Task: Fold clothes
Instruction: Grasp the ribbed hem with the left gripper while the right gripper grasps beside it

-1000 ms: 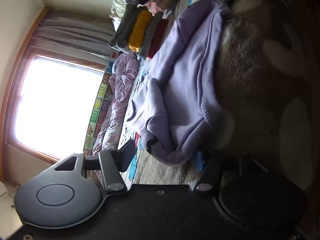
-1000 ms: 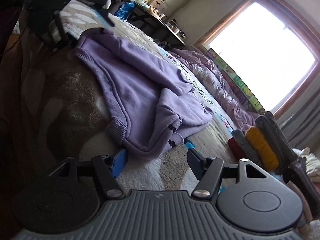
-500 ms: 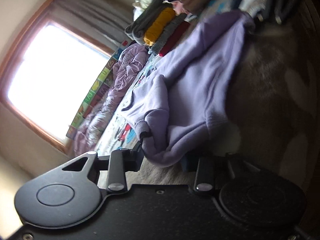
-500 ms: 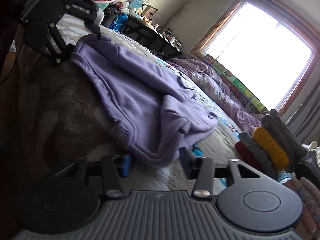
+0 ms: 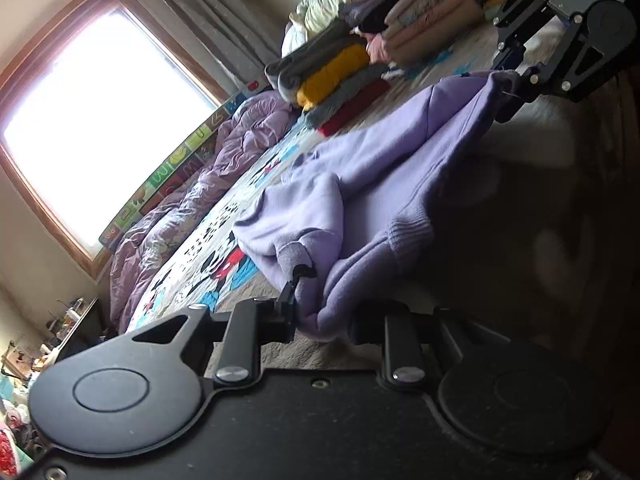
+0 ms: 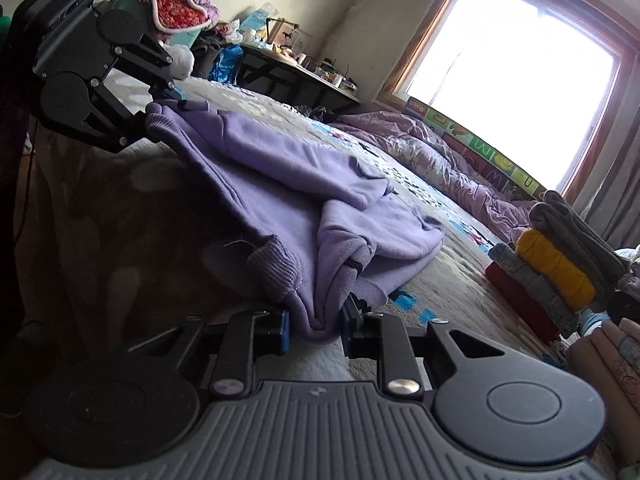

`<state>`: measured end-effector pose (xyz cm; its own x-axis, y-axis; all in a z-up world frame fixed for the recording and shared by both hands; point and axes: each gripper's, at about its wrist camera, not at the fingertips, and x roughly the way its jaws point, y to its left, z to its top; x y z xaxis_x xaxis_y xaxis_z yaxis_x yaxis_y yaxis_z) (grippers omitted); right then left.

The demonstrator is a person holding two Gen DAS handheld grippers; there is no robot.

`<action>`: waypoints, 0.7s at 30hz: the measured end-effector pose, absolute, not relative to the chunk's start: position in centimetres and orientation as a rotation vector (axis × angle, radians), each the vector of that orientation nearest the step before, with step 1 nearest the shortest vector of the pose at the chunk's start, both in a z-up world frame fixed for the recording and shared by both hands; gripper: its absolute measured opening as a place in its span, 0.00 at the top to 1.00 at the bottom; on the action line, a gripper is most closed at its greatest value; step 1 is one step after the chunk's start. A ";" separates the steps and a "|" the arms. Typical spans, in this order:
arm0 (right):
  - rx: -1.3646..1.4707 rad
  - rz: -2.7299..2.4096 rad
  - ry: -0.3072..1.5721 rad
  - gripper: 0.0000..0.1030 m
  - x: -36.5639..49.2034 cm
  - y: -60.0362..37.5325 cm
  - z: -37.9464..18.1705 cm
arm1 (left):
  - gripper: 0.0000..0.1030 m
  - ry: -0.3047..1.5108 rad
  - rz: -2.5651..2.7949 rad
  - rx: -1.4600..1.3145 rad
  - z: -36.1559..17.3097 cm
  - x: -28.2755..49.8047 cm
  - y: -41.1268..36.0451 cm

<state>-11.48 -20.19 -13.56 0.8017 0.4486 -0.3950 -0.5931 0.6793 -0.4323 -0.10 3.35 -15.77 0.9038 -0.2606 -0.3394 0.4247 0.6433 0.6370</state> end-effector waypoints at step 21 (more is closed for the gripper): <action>-0.004 0.552 0.094 0.76 -2.7 -25.5 -5.8 | 0.78 0.203 -0.495 0.004 -6.9 9.7 7.0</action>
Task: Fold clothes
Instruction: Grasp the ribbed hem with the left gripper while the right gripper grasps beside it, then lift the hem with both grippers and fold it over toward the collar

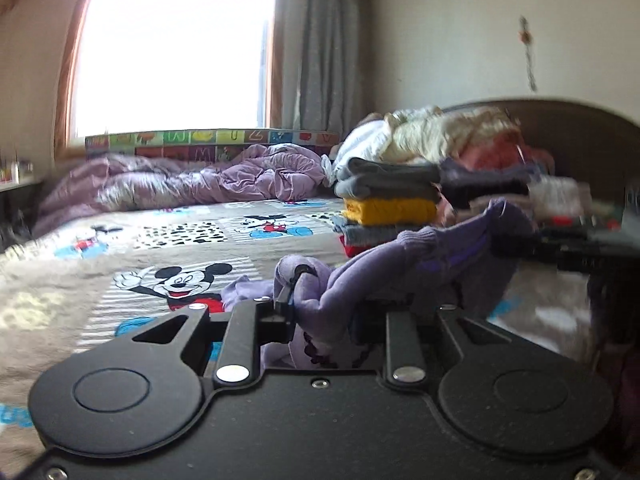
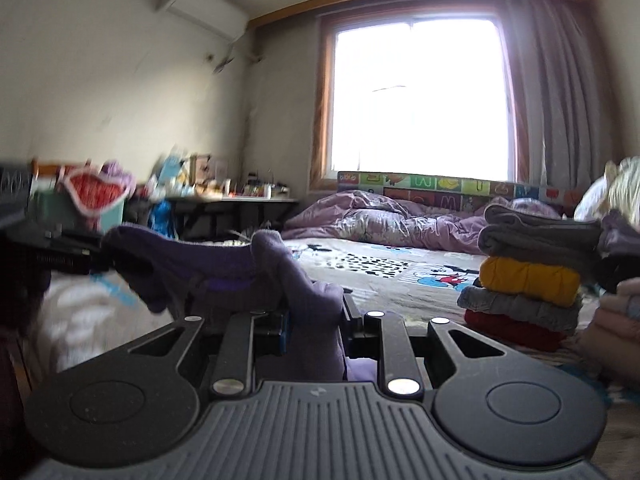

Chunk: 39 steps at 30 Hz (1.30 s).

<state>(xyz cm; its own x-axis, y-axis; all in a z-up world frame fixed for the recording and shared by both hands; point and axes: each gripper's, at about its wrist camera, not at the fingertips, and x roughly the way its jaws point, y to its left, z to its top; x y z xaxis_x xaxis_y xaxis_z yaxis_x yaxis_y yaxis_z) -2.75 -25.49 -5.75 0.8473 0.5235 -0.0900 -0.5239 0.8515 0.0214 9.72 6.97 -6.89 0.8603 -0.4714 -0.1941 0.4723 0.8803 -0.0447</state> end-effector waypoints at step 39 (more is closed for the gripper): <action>0.804 0.525 0.514 0.84 27.9 -28.3 -16.5 | 0.86 0.655 -0.544 -0.769 -14.1 37.2 13.3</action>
